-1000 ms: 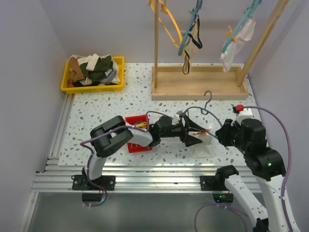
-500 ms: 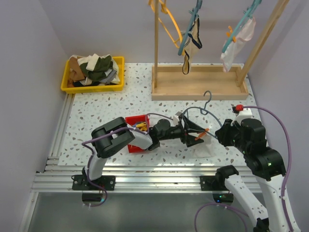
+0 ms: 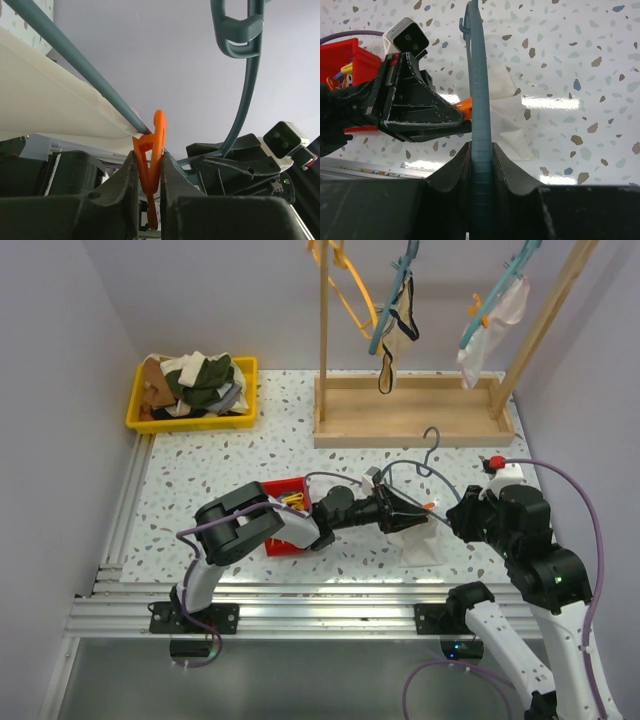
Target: Remove the underwear clipped to the hanger
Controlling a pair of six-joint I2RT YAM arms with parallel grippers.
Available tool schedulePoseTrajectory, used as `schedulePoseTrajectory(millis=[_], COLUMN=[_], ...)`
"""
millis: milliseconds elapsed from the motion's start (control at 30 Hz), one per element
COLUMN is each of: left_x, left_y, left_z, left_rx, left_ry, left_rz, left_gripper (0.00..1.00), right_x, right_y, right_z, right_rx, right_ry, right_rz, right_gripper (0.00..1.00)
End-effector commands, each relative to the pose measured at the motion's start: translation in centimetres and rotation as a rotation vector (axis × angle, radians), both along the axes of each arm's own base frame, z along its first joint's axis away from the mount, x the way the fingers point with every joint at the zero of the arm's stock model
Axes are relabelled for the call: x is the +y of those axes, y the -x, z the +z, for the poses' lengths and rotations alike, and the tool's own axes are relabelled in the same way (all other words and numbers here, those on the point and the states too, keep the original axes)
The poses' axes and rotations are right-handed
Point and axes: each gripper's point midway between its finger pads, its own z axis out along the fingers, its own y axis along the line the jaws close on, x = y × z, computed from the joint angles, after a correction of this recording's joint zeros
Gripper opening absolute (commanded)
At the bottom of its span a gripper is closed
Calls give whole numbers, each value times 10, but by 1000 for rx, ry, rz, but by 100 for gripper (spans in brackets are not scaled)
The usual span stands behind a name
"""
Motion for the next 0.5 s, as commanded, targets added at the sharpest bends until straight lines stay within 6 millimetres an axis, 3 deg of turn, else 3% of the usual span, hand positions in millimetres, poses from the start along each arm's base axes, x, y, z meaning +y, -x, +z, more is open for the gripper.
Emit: schedulePoseTrajectory(millis=[0,67,367,467], left_x=[6,8,22,41], left_y=[2,3,6,8], left_z=[21,19,39,33], left_rx=[39,37,-91,-148], left_ry=[94,92,121,40], left_rz=[5,4,24,38], left_gripper=[8,0,0,0], right_x=[1,0,-10,-14], right_y=[-6,-7,-8,-8], right_z=[11,10,4,4], right_rx=[-38,-37,-10,-2], right_ry=[-5,-1,24,31], right_rz=[-3,-10,-73,-103], right_gripper=[0,0,0,0])
